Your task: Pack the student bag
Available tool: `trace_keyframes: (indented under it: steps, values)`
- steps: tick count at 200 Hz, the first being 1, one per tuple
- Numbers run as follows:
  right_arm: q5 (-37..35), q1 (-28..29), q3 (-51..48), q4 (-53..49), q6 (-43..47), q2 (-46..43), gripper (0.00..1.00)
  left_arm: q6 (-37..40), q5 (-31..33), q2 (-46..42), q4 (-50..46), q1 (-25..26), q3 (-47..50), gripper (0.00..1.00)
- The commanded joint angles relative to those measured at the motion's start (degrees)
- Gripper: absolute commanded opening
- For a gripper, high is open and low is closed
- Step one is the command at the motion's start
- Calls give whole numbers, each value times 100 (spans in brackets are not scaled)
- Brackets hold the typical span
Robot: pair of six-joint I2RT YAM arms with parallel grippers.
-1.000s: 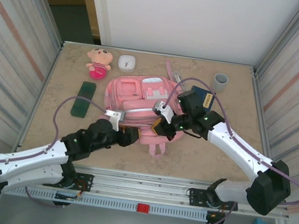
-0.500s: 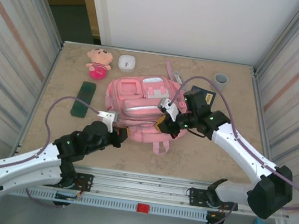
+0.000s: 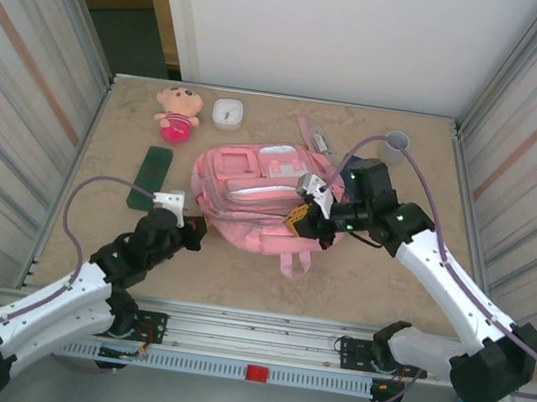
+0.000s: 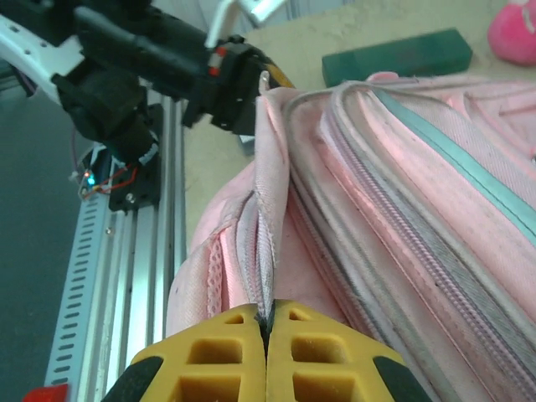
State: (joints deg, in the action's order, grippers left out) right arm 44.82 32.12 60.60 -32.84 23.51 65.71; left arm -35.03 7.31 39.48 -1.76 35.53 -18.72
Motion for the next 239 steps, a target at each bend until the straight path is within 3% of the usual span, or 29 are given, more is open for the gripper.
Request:
trace_keyframes:
  steps: [1,26,57,79,95,139,171,239]
  values:
    - [1079,-236,356,-199,532,-507,0,256,-104,230,365,-688,172,0]
    - [1570,-447,356,-208,624,-664,0,312,-436,682,805,-1219,159,0]
    - [1461,-492,303,-147,584,-582,0,357,-631,1130,845,-1329,-97,0]
    - [1377,-471,168,72,451,-379,0,175,-754,977,375,-1325,-421,36]
    - [1289,-387,108,144,470,-217,0,-58,-719,675,-92,-1329,-688,49]
    - [515,627,188,-44,1158,294,0,-135,-250,308,-661,-1329,-1049,51]
    - [543,1118,233,101,1605,673,0,-250,-53,306,-1181,-1329,-1435,53]
    - [486,1279,938,288,1981,2083,0,-432,-162,305,-1164,-1329,-1404,52]
